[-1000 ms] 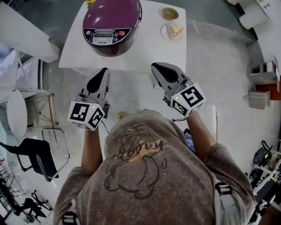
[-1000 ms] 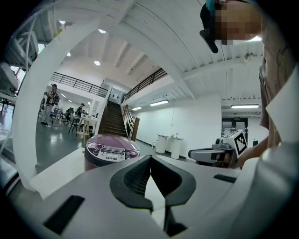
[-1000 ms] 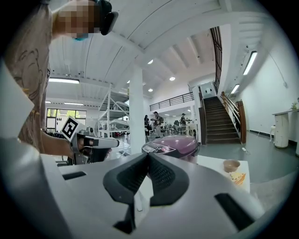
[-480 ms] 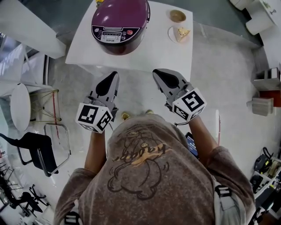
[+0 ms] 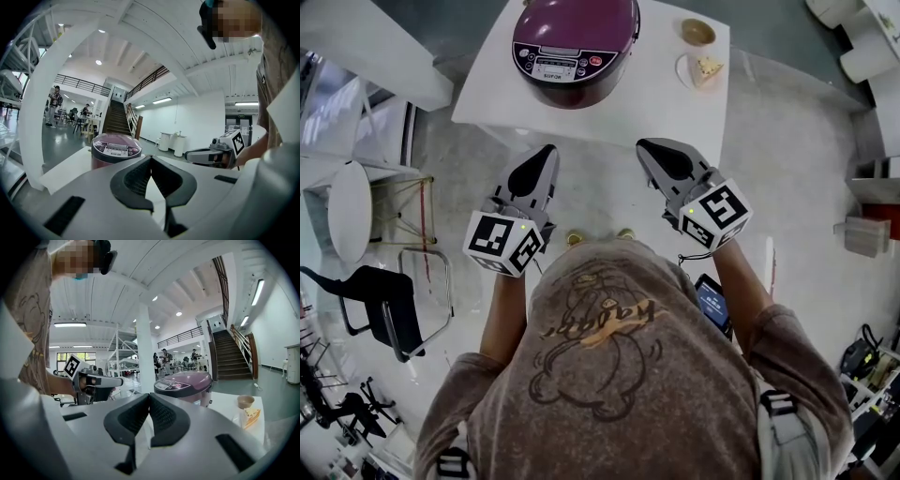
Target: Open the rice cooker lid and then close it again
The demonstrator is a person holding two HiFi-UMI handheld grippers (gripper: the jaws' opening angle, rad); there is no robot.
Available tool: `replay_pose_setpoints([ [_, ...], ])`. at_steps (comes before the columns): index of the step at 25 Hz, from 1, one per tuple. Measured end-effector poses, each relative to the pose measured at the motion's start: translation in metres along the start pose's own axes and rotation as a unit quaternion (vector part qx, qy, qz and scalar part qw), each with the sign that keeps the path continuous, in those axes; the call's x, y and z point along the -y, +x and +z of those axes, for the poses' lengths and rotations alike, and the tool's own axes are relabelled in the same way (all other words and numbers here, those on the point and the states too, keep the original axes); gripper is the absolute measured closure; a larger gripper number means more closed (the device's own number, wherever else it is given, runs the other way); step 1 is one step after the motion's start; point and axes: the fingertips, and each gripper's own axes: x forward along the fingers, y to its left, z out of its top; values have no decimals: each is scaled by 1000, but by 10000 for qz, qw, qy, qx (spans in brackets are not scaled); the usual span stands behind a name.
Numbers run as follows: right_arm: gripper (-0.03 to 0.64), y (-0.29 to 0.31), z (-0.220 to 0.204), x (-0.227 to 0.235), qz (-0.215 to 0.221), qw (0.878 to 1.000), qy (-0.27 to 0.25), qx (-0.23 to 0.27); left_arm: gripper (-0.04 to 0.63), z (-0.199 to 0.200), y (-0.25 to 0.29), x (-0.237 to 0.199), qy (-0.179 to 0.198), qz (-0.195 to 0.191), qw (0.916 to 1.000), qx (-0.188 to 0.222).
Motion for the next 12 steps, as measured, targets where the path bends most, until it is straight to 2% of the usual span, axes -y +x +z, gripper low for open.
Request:
replay_pose_setpoints([
  [12,627,6,1,0,35,10000,66,48,575,1,1,-3,-2,52,10000,-20],
])
